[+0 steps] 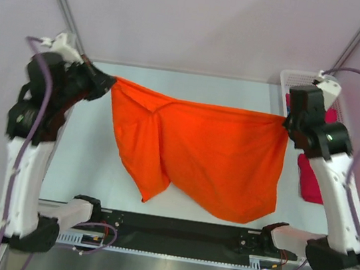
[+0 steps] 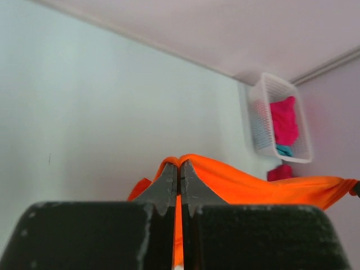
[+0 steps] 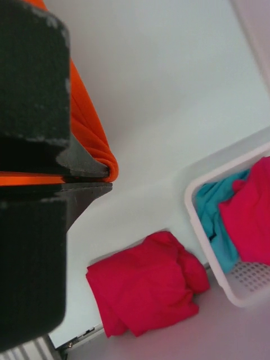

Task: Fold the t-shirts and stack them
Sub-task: Flatten out the tshirt

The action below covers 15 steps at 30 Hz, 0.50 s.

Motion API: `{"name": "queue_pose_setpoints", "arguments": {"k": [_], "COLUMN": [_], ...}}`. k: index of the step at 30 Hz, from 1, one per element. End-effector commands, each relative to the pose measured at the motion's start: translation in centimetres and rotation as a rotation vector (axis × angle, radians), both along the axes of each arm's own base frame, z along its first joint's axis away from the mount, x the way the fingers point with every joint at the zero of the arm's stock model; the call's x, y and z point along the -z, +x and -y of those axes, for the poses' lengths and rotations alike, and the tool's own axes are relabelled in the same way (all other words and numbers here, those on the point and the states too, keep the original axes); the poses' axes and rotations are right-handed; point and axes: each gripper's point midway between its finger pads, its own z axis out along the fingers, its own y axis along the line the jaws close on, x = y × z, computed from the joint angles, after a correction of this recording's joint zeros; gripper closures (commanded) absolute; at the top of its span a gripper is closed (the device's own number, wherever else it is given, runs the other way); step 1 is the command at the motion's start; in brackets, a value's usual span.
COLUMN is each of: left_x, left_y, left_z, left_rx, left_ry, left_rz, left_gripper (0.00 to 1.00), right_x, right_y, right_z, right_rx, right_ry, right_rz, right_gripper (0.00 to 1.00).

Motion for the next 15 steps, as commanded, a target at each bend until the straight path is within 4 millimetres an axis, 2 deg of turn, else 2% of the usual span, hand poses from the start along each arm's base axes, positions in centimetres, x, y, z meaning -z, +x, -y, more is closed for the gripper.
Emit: {"name": "queue_pose_setpoints", "arguments": {"k": [1,2,3,4,5,6,8,9,10,11,12,13,14,15], "left_x": [7.9,11.2,12.1,13.8,17.4,17.8,19.5,20.9,21.3,22.3,22.7,23.3,23.8,23.0], "left_y": [11.8,14.9,16.4,18.0,20.2,22.0,24.3,26.9,27.8,28.6,30.3,31.0,31.5,32.3], "left_z": [-2.0,-2.2,-2.5,-3.0,-3.0,-3.0,-2.4,-2.3,-2.3,-2.4,-2.5,-2.7,-3.0,-3.2], "left_rx": [-0.09,-0.102,-0.117,-0.134,-0.139,-0.144,-0.128,-0.128,-0.134,-0.143,-0.147,-0.151,-0.163,-0.17], "left_ry": [0.015,0.025,0.03,0.033,0.031,0.021,-0.006,-0.008,-0.008,-0.006,-0.009,-0.011,-0.013,-0.017], "left_rz": [-0.149,-0.22,-0.236,-0.274,-0.351,-0.355,-0.392,-0.411,-0.419,-0.446,-0.44,-0.446,-0.457,-0.435], "left_gripper": [1.0,1.0,1.0,1.0,1.0,1.0,1.0,1.0,1.0,1.0,1.0,1.0,1.0,1.0], "right_x": [4.5,5.0,7.3,8.3,9.4,11.2,13.1,13.7,14.7,15.5,16.1,17.2,18.1,18.6], "right_y": [8.4,10.1,12.7,14.0,15.0,17.6,19.8,20.8,23.1,23.9,24.7,26.6,26.8,27.4], "right_z": [-0.7,-1.0,-1.4,-1.4,-1.3,-1.5,-1.9,-2.3,-2.7,-2.7,-2.7,-2.6,-2.6,-2.5], "right_rx": [-0.049,-0.049,-0.047,-0.04,-0.019,0.015,0.027,0.022,0.024,0.03,0.039,0.055,0.06,0.073], "right_ry": [0.058,0.062,0.053,0.055,0.048,0.052,0.059,0.059,0.042,0.028,0.015,0.001,-0.006,-0.015], "right_rz": [-0.046,-0.04,-0.101,-0.127,-0.156,-0.184,-0.222,-0.231,-0.233,-0.249,-0.256,-0.256,-0.28,-0.281], "right_gripper": [1.0,1.0,1.0,1.0,1.0,1.0,1.0,1.0,1.0,1.0,1.0,1.0,1.0,1.0]}}
